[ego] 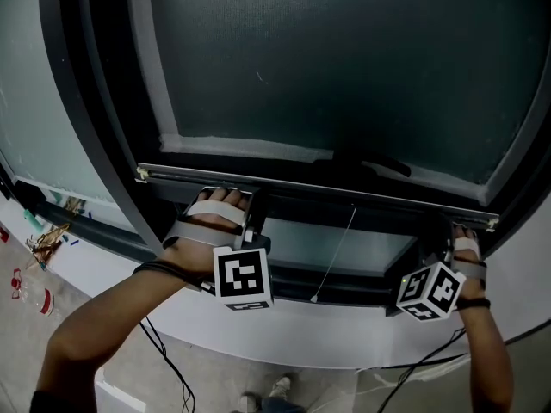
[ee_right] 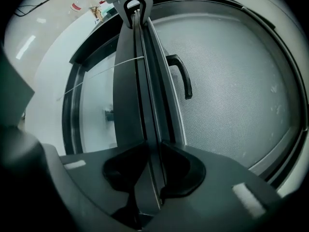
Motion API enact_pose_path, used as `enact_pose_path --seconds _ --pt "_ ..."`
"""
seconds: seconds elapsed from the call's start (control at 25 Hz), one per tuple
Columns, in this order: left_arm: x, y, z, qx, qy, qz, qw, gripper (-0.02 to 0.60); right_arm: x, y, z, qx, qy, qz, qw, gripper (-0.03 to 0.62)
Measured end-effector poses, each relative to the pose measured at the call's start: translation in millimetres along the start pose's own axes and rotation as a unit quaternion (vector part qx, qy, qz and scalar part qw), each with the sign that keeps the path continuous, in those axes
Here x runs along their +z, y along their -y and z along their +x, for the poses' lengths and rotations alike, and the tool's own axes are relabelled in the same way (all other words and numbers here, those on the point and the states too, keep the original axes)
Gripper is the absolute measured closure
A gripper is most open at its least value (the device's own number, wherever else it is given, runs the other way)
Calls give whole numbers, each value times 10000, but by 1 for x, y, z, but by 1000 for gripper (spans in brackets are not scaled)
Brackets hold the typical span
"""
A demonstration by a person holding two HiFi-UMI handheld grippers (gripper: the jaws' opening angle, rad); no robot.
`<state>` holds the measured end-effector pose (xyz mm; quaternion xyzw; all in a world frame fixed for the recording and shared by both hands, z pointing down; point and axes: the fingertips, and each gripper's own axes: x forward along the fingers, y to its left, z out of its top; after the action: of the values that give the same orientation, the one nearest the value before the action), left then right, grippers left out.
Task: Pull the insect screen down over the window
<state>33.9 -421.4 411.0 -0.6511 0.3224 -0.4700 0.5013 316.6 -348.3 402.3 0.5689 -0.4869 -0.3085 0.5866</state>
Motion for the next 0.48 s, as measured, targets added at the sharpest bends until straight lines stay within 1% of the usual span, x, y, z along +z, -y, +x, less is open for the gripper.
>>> enact_pose_path --seconds 0.12,0.24,0.28,0.48 --pt "5 5 -2 -184 104 -163 9996 448 1 -1 0 -33 -103 -80 9999 516" --pt "3 3 2 -162 54 -81 9998 448 0 -1 3 -86 -102 -48 9999 516" --pt "4 3 2 -166 33 -65 9998 459 0 0 3 -99 -98 -21 9999 520" --pt "4 6 -2 -172 -1 -110 9998 446 1 -3 1 -76 -257 -115 9996 519"
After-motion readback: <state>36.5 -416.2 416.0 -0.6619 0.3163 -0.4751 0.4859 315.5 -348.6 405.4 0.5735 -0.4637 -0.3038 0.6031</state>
